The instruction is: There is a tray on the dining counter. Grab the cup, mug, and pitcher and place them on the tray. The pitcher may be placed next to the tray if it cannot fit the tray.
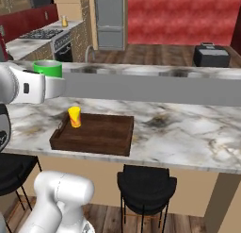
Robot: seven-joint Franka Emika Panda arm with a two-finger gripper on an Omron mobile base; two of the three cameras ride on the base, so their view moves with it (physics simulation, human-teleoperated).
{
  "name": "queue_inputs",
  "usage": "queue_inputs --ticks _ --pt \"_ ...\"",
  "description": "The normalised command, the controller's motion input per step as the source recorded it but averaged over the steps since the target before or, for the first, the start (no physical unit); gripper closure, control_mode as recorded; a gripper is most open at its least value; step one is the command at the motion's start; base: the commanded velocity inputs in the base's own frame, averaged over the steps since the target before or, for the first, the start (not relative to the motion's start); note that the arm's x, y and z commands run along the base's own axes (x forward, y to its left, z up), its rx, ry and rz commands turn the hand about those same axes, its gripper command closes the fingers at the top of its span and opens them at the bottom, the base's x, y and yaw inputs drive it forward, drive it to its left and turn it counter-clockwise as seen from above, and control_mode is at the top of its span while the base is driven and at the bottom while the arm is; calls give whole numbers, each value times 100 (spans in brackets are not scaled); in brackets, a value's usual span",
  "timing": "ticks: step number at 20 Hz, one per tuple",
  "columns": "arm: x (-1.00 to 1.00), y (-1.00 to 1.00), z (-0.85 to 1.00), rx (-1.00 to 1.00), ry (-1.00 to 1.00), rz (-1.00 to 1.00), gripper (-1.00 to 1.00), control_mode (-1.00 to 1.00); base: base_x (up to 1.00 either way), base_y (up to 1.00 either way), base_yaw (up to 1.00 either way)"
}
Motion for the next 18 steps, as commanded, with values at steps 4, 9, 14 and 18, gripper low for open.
queue_inputs --ticks 4,9,14,18 --pt "0 0 0 0 0 0 100 100 39 0 5" --pt "9 0 -6 0 1 4 100 -100 38 0 15" --pt "27 -1 -34 0 3 26 100 -100 0 0 0" --pt "16 -26 -57 0 0 48 100 -100 0 0 0"
